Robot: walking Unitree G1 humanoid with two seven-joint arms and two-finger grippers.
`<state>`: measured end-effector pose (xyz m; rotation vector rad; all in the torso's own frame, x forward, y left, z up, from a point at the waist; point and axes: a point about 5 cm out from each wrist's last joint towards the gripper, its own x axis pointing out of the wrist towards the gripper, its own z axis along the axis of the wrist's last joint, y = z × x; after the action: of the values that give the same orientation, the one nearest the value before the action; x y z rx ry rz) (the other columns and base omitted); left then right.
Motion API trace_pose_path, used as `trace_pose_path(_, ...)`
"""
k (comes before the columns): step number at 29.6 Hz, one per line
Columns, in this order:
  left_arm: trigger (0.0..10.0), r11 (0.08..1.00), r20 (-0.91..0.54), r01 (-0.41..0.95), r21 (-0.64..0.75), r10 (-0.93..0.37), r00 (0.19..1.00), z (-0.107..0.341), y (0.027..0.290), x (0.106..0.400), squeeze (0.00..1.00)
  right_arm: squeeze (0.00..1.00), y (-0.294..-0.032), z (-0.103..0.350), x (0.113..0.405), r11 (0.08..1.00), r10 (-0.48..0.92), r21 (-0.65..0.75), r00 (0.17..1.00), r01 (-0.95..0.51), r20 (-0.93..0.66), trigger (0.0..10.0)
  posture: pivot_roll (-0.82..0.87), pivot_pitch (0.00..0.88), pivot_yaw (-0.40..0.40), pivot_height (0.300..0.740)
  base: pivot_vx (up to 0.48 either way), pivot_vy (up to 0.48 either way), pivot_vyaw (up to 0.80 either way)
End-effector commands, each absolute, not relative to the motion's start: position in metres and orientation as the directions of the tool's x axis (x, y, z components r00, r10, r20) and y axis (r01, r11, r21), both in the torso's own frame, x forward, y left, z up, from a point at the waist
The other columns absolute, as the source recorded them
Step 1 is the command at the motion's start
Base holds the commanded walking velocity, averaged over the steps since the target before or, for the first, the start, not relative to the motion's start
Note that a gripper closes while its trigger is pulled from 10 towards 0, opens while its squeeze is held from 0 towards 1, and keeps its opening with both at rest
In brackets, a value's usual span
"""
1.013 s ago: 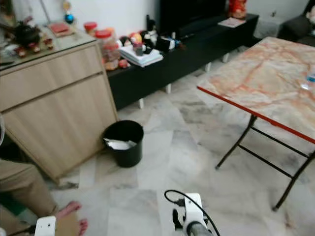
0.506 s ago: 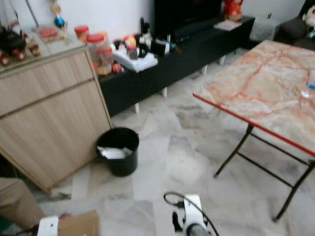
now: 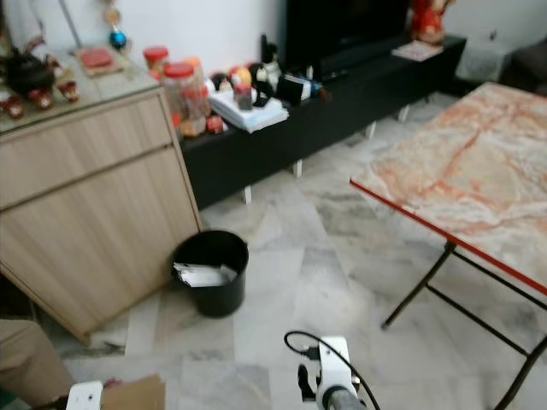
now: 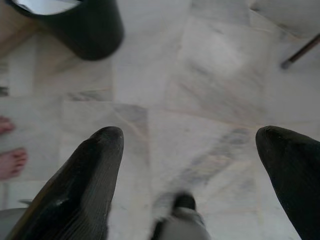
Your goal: Picking trash to rubbish bin
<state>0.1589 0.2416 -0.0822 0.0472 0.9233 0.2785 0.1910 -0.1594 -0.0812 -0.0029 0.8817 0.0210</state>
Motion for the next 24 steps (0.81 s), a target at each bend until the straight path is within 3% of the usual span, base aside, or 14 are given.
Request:
trace_pose_path(1,10.0,0.963,-0.789,-0.22,0.154,0.253,0.559,-0.0851,0.2378,0.1546,0.0,0.0,-0.1659,-0.0796,0.193,1.0,0.004,-0.013,0.645,-0.021,-0.764,10.0,0.07,0.02,0.043,0.74,0.33,0.0,0.8)
trace_pose_path(5,10.0,0.964,-0.789,-0.219,0.149,0.25,0.561,-0.0852,0.236,0.1555,0.0,0.0,-0.1672,-0.0792,0.1935,1.0,-0.001,-0.015,0.646,-0.016,-0.763,10.0,0.07,0.021,0.038,0.74,0.33,0.0,0.76)
trace_pose_path(24,10.0,0.965,-0.787,-0.211,0.154,0.249,0.564,-0.0842,0.2371,0.1576,0.0,0.0,-0.1673,-0.0783,0.1955,1.0,-0.007,0.001,0.65,0.012,-0.76,10.0,0.06,0.0,0.049,0.74,0.331,0.0,0.0)
